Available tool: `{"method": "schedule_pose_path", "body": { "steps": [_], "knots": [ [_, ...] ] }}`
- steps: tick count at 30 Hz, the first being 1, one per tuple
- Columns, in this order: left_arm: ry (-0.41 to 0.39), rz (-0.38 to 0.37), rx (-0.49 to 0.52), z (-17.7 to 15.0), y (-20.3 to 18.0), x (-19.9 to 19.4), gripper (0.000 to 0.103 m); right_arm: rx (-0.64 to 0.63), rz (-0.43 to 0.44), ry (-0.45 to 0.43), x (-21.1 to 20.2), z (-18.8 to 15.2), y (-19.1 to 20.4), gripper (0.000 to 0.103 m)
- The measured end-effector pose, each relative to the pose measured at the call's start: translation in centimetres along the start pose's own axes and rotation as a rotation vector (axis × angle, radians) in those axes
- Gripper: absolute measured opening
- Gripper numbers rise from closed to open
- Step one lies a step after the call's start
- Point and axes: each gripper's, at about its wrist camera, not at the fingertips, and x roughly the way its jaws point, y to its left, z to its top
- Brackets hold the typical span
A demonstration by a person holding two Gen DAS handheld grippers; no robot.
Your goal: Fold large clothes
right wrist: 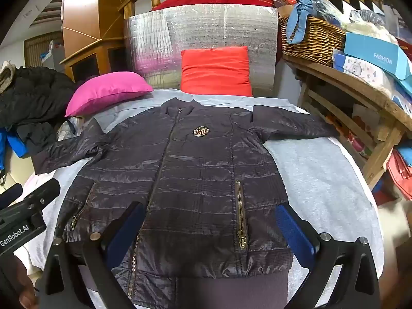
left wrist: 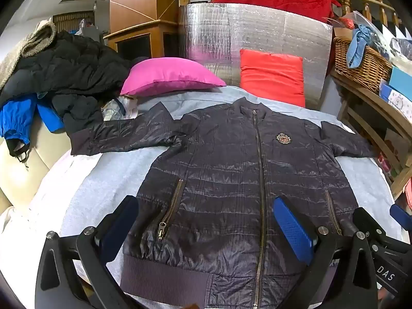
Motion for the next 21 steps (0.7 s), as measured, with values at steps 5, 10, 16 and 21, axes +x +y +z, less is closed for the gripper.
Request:
{"method": "schedule_pose_path", "body": {
  "steps": [5, 10, 16, 21],
  "knots": [
    [0.003, -0.002, 0.001, 0.0, 0.01, 0.02, 0.103, 0.001, 0.0, -0.002, 0.0, -0.07, 0.06, 0.103],
    [0.0, -0.007, 0.002, -0.03, 0.24, -0.01, 0.103, 0.002, 0.0, -0.003, 0.09, -0.12, -0.07, 0.103],
    [0.005, -0.001, 0.007, 0.12, -0.63, 0.42, 0.103, 0.001, 0.0, -0.003, -0.04, 0.0, -0.34, 0.103],
    [0.005, -0.003, 0.007, -0.21, -0.48, 0.33, 0.103, 0.0, -0.002, -0.005, -0.26, 0.05, -0.33, 0.103]
  ]
}}
